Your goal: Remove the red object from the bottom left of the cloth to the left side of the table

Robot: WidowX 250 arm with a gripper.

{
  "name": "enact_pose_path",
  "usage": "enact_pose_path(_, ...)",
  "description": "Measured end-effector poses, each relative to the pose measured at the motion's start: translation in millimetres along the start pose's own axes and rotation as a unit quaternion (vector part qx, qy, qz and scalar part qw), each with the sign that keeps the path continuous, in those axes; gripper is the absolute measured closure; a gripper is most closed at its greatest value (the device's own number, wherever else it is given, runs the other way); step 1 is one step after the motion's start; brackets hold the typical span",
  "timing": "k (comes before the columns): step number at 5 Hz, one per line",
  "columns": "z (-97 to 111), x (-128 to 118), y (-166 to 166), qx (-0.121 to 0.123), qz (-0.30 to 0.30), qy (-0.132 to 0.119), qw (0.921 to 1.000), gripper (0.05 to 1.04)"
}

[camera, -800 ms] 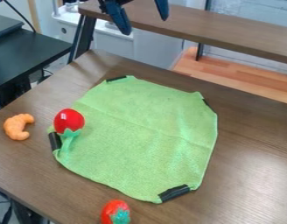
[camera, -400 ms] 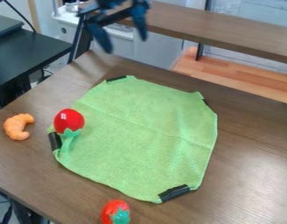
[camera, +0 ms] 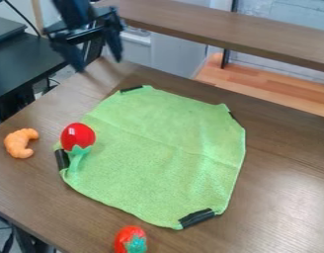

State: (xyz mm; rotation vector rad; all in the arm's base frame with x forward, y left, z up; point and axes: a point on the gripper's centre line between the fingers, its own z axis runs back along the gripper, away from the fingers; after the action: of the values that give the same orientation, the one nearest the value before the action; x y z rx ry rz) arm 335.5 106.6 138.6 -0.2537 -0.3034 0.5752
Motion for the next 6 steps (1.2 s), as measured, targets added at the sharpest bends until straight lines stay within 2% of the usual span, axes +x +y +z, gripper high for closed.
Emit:
enact_pose_path(2,-28,-15,43,0.034,-0.033,-0.042,0.998,0.083)
enact_pose_path(3,-47,-22,58,0.028,-0.03,-0.058,0.9975,0.083)
enact_pose_path(4,-58,-26,68,0.048,-0.033,-0.073,0.9956,0.083)
enact_pose_path(6,-83,-29,79,0.08,-0.032,-0.059,0.9945,0.083)
